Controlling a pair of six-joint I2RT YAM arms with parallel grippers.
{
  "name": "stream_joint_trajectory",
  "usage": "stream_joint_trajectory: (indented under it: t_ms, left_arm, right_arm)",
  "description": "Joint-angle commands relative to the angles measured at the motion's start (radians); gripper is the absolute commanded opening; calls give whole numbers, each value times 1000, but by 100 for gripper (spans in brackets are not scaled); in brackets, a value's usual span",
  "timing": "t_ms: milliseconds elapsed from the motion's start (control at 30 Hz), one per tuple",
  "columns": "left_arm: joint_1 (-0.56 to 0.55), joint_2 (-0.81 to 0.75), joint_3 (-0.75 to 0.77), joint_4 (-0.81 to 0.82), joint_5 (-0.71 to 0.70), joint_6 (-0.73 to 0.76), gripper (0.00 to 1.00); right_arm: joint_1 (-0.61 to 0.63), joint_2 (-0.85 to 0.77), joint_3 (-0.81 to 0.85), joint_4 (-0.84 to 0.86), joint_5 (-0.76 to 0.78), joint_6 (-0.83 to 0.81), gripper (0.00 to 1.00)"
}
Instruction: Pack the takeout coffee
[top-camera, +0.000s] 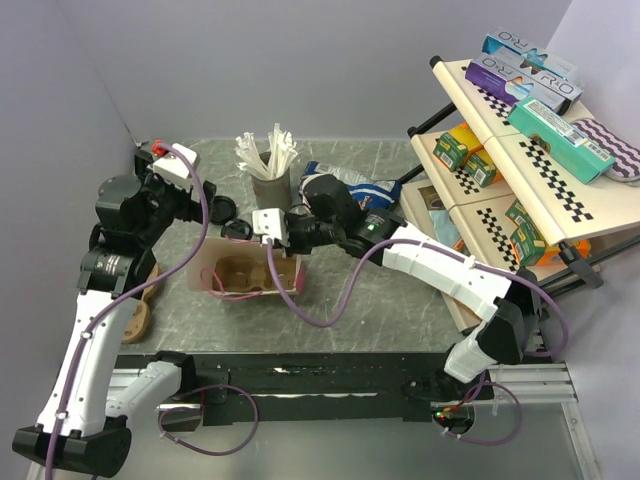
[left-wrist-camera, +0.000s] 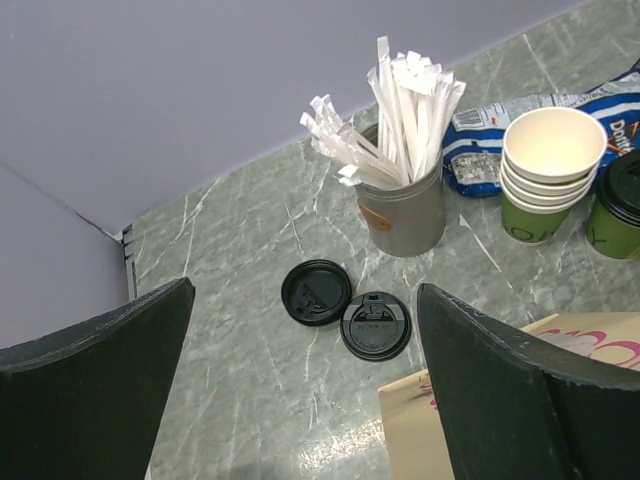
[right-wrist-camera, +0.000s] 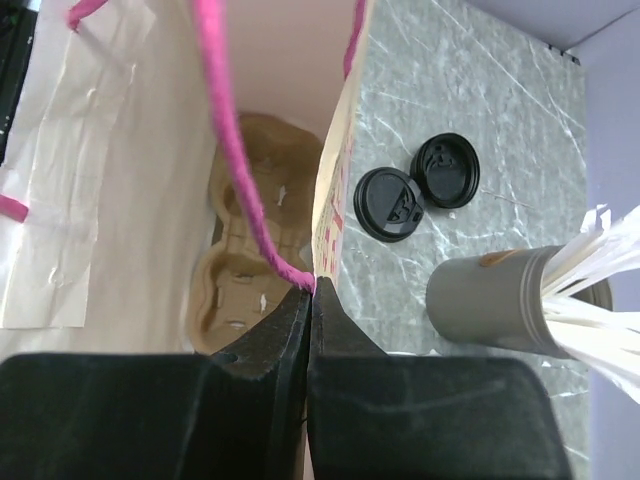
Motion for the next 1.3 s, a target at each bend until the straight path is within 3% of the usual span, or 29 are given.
stream_joint_trajectory:
  t_ms: [0,467,833,1000,1200,1267]
  left_arm:
    - [11,-22,-29,101,-58,-39,99]
    - [22,-16,-95,187,13,-86,99]
    - [22,-51,-129,173,87,-91,99]
    - [22,-66,-114,130,141,-48,99]
    - [24,-65,-14,-33,325,20,99]
    - [24,-57,12,-86,374,23,99]
  right_arm:
    - [54,-59,-23,27,39,-36,0]
    - [178,-181,-141,30,82,-11,0]
    - [197,-226,-183,39,53,-2,0]
    - [194,-206,-163,41,65,15,0]
    - [122,-142,-86,-1,36,96,0]
    - [76,-105,-22,-31,4,131,5]
